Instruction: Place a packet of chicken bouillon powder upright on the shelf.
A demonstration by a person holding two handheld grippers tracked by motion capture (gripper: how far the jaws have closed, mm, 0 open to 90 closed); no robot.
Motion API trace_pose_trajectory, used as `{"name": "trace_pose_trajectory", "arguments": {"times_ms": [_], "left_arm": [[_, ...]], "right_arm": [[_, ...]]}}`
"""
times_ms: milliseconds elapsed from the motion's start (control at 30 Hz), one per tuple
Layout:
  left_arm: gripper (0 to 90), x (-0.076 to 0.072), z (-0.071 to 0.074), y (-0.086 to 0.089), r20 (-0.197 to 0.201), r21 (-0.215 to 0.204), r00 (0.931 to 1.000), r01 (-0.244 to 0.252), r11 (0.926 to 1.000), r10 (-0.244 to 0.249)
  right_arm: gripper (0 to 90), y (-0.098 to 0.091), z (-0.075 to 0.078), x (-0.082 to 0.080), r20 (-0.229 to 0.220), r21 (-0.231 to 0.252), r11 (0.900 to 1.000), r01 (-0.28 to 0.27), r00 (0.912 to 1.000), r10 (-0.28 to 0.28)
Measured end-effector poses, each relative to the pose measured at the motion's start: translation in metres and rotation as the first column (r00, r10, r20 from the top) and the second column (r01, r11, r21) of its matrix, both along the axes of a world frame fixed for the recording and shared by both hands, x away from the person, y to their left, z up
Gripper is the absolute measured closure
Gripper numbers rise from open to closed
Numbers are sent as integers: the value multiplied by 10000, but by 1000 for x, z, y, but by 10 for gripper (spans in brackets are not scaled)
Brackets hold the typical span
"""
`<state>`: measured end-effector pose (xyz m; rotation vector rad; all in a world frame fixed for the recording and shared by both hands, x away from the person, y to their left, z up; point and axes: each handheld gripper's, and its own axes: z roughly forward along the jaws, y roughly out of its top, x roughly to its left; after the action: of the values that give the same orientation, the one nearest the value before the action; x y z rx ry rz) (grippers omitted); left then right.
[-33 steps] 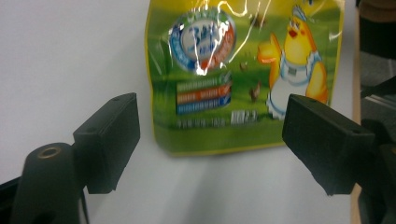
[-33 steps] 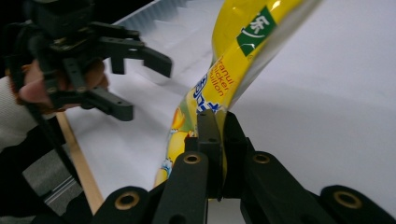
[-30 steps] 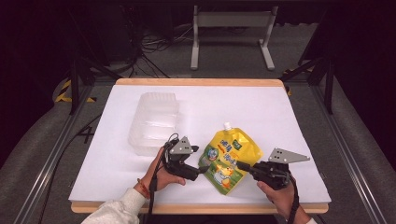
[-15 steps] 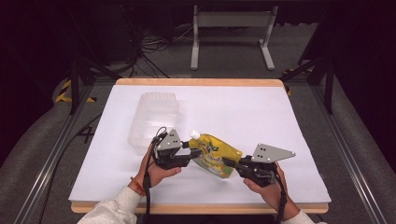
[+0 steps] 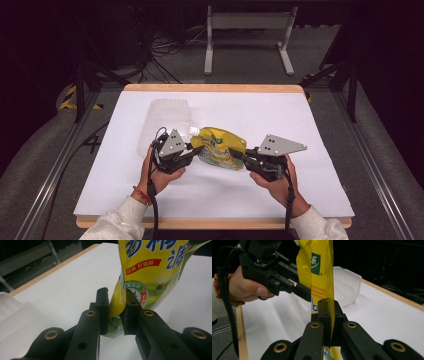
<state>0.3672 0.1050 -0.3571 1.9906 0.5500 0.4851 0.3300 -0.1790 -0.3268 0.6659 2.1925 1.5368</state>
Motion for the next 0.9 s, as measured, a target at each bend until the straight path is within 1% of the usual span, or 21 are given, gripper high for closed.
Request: {"name": "trace_pose_trajectory", "arguments": {"times_ms": [100, 167, 233, 300, 333, 500, 567, 667, 733, 800, 867, 900], "left_arm": [[787, 5, 7, 9, 117, -143, 9997, -193, 9997, 194], [787, 7, 10, 13, 301, -113, 9987, -399, 9991, 402], [789, 10, 13, 19, 386, -128, 9975, -595, 9981, 600], [790, 12, 15, 27, 406, -181, 9966, -713, 9973, 720], [793, 13, 15, 30, 354, -226, 9965, -752, 9969, 760], [805, 15, 17, 50, 280, -377, 9936, -1088, 9934, 1099], [812, 15, 18, 57, 250, -483, 9917, -1250, 9910, 1263], [827, 16, 19, 69, 267, -631, 9879, -1509, 9865, 1529], [833, 16, 18, 75, 266, -635, 9865, -1598, 9851, 1618], [840, 15, 17, 78, 279, -601, 9848, -1693, 9837, 1712], [845, 16, 16, 82, 271, -678, 9824, -1829, 9808, 1850], [847, 17, 16, 84, 307, -720, 9813, -1875, 9796, 1901]], "right_arm": [[899, 9, 6, 6, 131, 137, 9999, 51, 9999, -53], [899, 16, 10, 10, 250, 182, 9998, 29, 9997, -33], [898, 23, 13, 14, 343, 195, 9998, -4, 9994, -3], [897, 30, 15, 18, 449, 171, 9999, -11, 9990, 4], [898, 34, 16, 22, 486, 168, 9999, -28, 9988, 20], [898, 51, 16, 33, 348, 280, 9995, -133, 9993, 123], [898, 58, 16, 36, 364, 246, 9995, -189, 9992, 180], [898, 69, 14, 43, 259, 300, 9992, -282, 9993, 274], [898, 74, 14, 45, 201, 321, 9989, -333, 9993, 327], [899, 80, 13, 46, 233, 224, 9990, -389, 9990, 384], [898, 86, 13, 48, 182, 220, 9988, -439, 9989, 435], [899, 88, 12, 50, 224, 182, 9988, -456, 9987, 452]]}}
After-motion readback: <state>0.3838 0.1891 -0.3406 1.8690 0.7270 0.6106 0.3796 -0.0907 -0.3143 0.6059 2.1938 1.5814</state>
